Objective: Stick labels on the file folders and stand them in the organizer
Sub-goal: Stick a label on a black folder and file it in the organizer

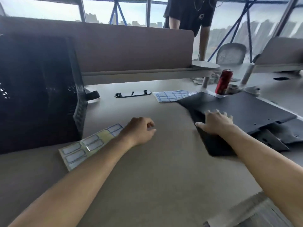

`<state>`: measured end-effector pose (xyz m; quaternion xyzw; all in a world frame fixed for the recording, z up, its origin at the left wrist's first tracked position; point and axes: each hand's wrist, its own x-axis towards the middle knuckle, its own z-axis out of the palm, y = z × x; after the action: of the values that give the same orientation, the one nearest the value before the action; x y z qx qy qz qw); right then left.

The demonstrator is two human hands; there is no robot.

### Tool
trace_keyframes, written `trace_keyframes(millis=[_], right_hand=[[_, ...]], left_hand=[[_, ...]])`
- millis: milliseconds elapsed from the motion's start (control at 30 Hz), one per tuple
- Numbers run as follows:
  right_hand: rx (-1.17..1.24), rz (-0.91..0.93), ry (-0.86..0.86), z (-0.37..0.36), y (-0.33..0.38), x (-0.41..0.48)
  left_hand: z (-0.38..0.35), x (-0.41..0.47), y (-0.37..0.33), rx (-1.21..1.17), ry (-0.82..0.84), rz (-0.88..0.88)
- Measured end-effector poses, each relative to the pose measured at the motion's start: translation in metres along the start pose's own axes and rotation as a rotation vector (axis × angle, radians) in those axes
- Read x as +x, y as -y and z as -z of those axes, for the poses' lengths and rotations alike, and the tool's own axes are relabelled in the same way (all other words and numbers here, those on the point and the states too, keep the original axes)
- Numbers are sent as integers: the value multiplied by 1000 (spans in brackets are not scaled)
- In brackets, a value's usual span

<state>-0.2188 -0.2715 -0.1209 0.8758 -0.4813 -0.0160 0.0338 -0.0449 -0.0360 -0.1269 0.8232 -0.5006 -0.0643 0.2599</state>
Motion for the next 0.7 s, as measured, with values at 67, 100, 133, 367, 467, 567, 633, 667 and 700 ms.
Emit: trace_keyframes(millis=[67, 100, 133, 367, 467, 567, 633, 667, 700], right_hand=[[-21, -122, 40, -7, -34, 2], [-21, -125, 26, -10, -45, 2], [-29, -102, 3, -13, -53, 3], [-196, 105, -219, 7, -66, -6], [-211, 157, -468, 31, -81, -23], [-122, 323, -804, 51, -91, -46], [8, 504, -1001, 63, -90, -59], [48, 606, -1041, 67, -88, -64], [67, 704, -1063, 68, -84, -67]], left_hand=[[-15, 11, -17, -4, 36, -47], [-23, 15, -24, -3, 53, -69], [-30, 20, -30, -3, 68, -88], [-62, 42, -68, -91, 71, -150], [-67, 53, -85, -329, 56, -66], [-61, 60, -104, -565, 34, 30], [-50, 65, -108, -582, -5, -4], [-43, 67, -108, -646, -2, -27], [-34, 71, -107, -794, 17, -27]])
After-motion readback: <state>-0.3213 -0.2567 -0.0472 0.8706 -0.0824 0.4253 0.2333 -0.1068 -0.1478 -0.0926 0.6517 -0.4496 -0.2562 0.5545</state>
